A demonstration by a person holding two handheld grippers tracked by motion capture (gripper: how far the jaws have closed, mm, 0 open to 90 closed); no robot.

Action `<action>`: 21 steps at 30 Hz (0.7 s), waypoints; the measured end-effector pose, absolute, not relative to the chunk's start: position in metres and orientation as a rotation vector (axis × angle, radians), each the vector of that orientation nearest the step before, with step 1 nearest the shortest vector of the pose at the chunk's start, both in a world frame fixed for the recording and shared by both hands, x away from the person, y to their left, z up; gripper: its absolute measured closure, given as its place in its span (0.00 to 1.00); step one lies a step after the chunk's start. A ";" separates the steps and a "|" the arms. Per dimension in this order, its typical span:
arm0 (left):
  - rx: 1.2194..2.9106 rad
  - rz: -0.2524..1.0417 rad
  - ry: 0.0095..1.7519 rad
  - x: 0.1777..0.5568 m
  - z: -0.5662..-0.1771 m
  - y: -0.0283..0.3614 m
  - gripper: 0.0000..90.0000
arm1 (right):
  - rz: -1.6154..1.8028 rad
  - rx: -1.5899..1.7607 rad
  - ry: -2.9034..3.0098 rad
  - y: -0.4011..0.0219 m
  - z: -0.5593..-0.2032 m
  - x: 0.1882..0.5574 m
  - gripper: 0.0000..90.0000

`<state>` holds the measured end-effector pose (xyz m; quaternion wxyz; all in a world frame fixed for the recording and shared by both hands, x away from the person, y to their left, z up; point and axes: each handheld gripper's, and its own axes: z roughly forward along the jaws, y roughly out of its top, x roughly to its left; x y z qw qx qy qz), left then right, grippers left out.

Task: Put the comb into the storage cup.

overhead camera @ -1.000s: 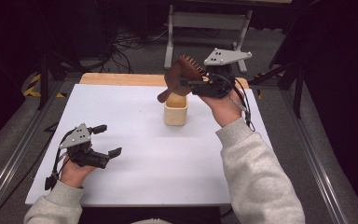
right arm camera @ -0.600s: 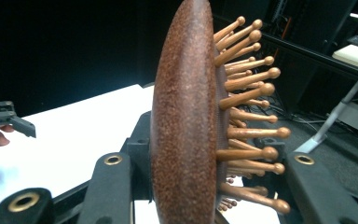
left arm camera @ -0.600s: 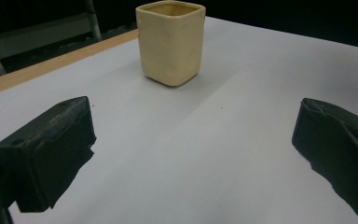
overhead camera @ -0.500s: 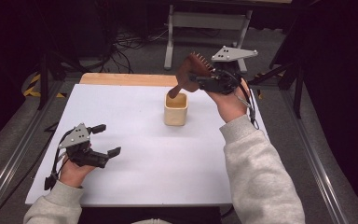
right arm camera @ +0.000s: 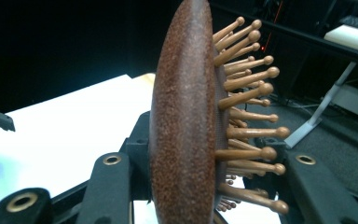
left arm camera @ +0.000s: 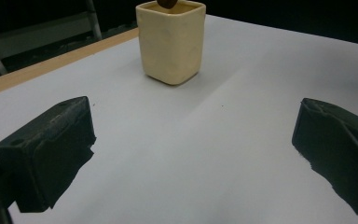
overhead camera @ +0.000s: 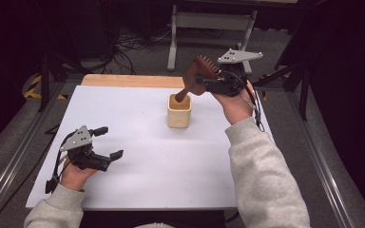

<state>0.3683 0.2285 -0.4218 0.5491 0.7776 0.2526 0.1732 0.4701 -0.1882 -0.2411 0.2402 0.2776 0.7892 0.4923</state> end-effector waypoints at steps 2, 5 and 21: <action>1.841 0.409 0.598 0.368 -0.422 0.229 0.00 | 1.343 0.773 2.169 -0.188 -0.244 0.473 0.60; 1.841 0.410 0.598 0.368 -0.422 0.229 0.00 | 1.334 0.783 2.181 -0.187 -0.249 0.476 0.60; 1.844 0.410 0.598 0.368 -0.422 0.229 0.00 | 1.296 0.831 2.252 -0.177 -0.273 0.493 0.59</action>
